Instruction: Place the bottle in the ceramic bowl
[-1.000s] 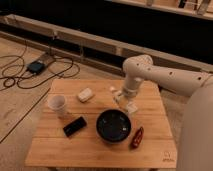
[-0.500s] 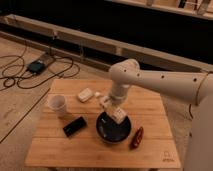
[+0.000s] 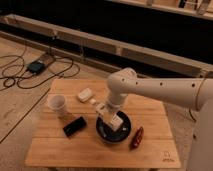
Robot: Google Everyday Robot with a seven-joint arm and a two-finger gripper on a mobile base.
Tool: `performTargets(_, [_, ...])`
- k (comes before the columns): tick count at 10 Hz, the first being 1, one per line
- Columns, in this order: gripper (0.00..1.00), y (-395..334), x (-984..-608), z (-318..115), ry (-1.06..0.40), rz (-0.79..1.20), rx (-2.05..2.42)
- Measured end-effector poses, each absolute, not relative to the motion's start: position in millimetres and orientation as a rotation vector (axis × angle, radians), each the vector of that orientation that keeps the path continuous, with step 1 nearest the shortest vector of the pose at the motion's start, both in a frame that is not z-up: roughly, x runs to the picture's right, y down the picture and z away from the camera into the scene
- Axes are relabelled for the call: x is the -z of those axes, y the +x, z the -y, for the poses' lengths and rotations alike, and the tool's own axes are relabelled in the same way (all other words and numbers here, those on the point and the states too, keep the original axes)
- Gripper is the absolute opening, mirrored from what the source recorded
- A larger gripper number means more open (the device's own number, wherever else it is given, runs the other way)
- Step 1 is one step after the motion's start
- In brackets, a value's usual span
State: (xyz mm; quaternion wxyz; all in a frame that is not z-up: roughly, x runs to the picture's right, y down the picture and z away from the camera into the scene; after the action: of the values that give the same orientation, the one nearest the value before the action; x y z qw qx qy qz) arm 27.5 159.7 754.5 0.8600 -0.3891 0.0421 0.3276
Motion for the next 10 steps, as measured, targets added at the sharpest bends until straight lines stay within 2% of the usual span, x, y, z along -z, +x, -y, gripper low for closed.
performTargets(4, [0.76, 35, -763, -170, -0.822, -0.091, -0.671])
performTargets(5, [0.80, 35, -765, -171, -0.822, -0.091, -0.667])
performTargets(10, [0.80, 35, -769, -172, -0.825, -0.092, -0.655])
